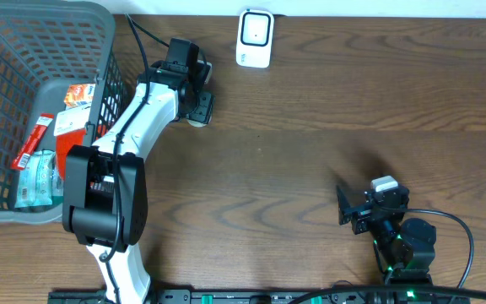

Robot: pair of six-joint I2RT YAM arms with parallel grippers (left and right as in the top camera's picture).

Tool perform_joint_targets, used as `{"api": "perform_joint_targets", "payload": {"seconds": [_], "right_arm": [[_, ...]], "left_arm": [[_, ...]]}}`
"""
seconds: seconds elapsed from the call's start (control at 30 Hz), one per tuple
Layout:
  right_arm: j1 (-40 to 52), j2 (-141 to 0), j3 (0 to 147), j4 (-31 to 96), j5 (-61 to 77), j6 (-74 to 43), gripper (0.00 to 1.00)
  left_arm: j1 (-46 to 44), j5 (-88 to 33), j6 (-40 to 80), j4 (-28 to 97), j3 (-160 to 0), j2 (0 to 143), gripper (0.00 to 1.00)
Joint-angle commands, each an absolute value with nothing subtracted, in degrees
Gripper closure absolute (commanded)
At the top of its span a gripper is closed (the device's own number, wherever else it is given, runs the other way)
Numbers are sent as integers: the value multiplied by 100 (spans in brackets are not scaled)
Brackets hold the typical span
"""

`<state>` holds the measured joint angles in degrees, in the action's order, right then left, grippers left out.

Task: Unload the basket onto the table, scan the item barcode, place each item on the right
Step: 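Carry the container right and lower it onto the table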

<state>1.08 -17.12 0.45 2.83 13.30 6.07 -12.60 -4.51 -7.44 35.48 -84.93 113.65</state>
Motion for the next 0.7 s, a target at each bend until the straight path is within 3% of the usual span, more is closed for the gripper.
{"api": "perform_joint_targets", "payload": {"seconds": [0.0,0.07,0.57,0.67], "right_arm": [[150,-1688,36,281,1337,523,1],[150,-1688,34,283,1334,521,1],[150,-1688,34,301,1337,521,1],[150,-1688,36,301,1334,521,1]], "left_arm": [[-1256,-270,-701,3551,-8482,11487,59],[-1256,-270,-707,3551,-8482,11487,62],[-1256,-180,-1780,3809,-8482,11487,62],[-1256,-43,-1800,3828,-8482,11487,47]]}}
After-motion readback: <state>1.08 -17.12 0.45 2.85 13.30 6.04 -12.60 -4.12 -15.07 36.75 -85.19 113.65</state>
